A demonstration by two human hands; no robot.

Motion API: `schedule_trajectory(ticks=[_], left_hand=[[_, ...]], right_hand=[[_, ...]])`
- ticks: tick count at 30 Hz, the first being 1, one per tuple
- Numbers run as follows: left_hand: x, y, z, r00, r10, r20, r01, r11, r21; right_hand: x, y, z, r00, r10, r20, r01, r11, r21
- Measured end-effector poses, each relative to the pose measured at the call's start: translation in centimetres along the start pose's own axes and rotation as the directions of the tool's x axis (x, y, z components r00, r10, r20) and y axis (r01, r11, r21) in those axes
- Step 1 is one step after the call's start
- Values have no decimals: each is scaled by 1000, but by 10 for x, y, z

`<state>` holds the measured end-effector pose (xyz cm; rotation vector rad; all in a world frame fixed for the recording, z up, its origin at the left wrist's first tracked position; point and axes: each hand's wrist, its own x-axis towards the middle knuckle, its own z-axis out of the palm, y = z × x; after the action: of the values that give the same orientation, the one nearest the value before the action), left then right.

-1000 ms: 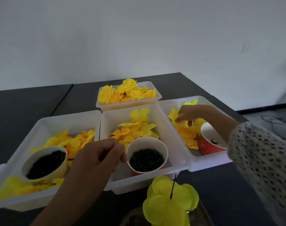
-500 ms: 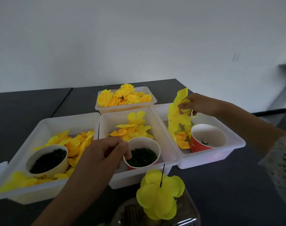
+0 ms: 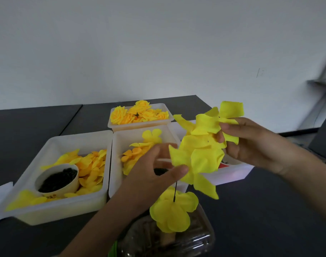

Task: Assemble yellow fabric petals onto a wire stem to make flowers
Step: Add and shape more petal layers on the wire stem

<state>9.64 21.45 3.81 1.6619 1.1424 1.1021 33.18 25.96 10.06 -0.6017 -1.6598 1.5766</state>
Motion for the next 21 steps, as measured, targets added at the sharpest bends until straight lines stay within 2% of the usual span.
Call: schedule_trajectory(ticks=[3, 5, 7, 9, 12, 15, 19, 21], left_hand=[[-9, 2, 9, 1000, 16, 14, -15, 996, -84], [-15, 2, 7, 999, 36, 13, -35, 998, -49], [-22, 2, 2, 1000, 21, -8, -21, 999, -27], [-27, 0, -5, 997, -44, -56, 43, 999, -10], [-30, -3, -13, 986, -117, -122, 116, 993, -9], [-30, -5, -17, 976, -167, -140, 161, 986, -50], [-29, -5, -17, 975, -174, -141, 166, 984, -64], [-29, -5, -16, 975, -170, -145, 161, 984, -75]], right_hand=[[-13, 15, 7, 999, 22, -39, -20, 999, 44], [-22, 30, 0, 992, 54, -116, -48, 998, 51], [-34, 48, -13, 968, 140, -210, -131, 990, 54], [-51, 68, -28, 920, 274, -279, -297, 954, -42], [-76, 100, -42, 819, 472, -327, -567, 755, -329], [-88, 124, -53, 710, 582, -397, -703, 552, -449], [-92, 125, -53, 640, 647, -415, -762, 464, -452], [-94, 115, -46, 681, 523, -512, -731, 443, -520]])
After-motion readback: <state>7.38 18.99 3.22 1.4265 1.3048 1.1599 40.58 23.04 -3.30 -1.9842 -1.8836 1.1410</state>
